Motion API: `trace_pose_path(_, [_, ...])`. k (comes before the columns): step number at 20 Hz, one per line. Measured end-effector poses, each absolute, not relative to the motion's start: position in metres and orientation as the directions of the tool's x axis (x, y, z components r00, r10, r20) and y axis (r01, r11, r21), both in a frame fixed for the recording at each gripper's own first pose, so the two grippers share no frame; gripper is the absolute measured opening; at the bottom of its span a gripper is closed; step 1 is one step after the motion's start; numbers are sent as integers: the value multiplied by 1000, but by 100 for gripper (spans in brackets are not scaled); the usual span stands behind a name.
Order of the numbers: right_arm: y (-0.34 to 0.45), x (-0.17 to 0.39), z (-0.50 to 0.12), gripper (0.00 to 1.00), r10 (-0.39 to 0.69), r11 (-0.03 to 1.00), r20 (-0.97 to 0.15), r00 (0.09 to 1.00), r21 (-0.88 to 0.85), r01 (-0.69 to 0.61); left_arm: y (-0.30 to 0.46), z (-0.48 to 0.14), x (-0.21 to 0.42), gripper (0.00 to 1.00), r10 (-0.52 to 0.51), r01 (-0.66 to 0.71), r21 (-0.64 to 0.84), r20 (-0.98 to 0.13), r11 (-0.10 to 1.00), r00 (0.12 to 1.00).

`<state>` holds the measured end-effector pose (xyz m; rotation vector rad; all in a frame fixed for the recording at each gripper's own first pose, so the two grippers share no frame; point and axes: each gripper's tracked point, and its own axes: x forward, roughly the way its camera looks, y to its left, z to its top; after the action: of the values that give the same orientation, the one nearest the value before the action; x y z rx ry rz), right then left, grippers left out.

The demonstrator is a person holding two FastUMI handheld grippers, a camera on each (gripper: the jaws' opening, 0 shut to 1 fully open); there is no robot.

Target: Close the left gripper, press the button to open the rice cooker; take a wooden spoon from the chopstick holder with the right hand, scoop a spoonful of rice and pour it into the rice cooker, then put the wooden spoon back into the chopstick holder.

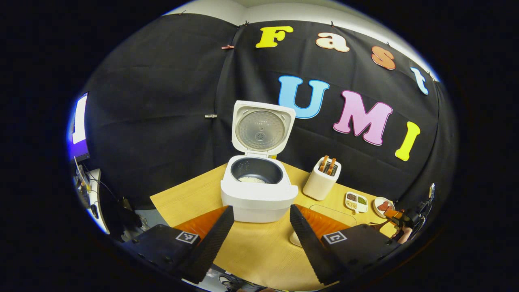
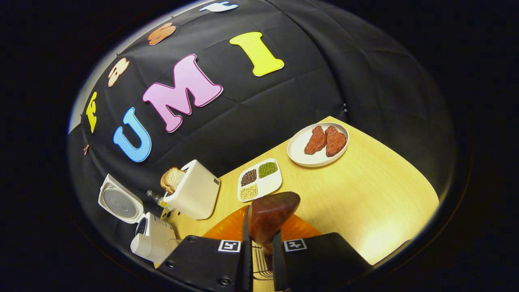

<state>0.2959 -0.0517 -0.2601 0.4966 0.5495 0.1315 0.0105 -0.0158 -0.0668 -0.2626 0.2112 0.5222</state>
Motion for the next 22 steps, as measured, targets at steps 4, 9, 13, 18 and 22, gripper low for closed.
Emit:
trace_pose_path(4, [-51, 289, -246, 29, 235, 880, -439, 867, 475, 1, -7, -54, 12, 96, 467, -511, -181, -239, 840, 852])
trace_pose_path(9, [-75, 264, -224, 98, 163, 912, -418, 894, 409, 25, 23, -21, 21, 96, 468, -491, -146, -165, 859, 868])
trace_pose_path(13, [-101, 232, -196, 98, 90, 942, -381, 920, 333, 46, 52, 23, 38, 96, 464, -472, -120, -90, 873, 881])
trace_pose_path(18, [-117, 190, -149, 98, 28, 979, -299, 954, 201, 34, 92, 90, 73, 95, 454, -449, -157, -5, 879, 891])
trace_pose_path(22, [-105, 160, -117, 98, 36, 986, -244, 969, 164, 5, 126, 143, 111, 95, 452, -443, -122, 60, 888, 890])
